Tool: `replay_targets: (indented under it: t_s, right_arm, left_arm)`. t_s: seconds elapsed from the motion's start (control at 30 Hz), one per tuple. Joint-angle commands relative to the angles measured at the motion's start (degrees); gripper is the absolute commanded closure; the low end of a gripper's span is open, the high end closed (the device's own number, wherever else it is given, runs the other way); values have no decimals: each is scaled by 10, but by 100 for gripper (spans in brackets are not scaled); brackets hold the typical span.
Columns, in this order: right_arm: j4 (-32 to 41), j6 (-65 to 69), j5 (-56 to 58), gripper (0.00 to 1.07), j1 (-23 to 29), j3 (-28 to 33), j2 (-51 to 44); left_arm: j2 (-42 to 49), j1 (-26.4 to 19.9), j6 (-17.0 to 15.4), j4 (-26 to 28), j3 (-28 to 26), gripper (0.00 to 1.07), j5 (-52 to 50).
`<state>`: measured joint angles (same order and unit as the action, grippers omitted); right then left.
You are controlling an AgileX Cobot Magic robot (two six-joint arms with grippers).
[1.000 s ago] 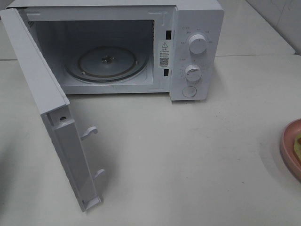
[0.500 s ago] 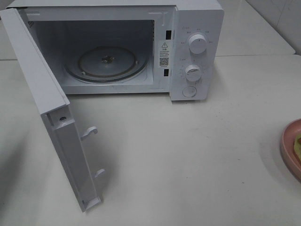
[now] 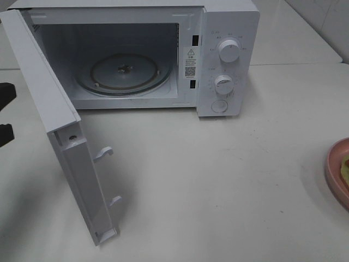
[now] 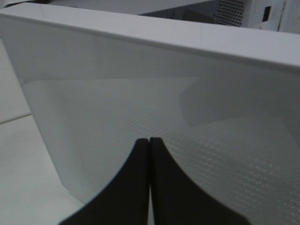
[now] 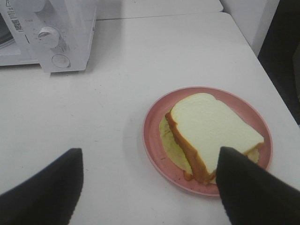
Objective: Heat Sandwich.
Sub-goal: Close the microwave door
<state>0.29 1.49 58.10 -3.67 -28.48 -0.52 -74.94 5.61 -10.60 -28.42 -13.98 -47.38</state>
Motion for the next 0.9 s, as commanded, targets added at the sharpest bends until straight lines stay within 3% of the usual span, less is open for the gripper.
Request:
replay_targets:
  t_s: [0.03,0.07,0.27,0.3,0.47,0.6,0.9]
  right_arm:
    - [3,-3,-10,31,-1,1,-13]
    - [3,-3,-10,31,-1,1,-13]
    - [3,-3,-10,31,-1,1,-13]
    - [3,-3,-10,31,-1,1,-13]
    - [3,-3,-10,31,-1,1,-13]
    - [3,-3,-10,31,-1,1,-13]
    - [3,-3,-10,31,-1,1,-13]
  left_arm:
    - [-8,20,8,26,-6,107,2]
    - [-21,39,26,58,-6,107,-3]
    - [-60,108,63,135,-20,107,-13]
    - [-73,134,77,175,-30,107,-14]
    - [-91,168,106,229,-42,107,-15]
    - [-131,241,166,339,-82,107,-15]
    - [-201,311,233,458,-171,107,-14]
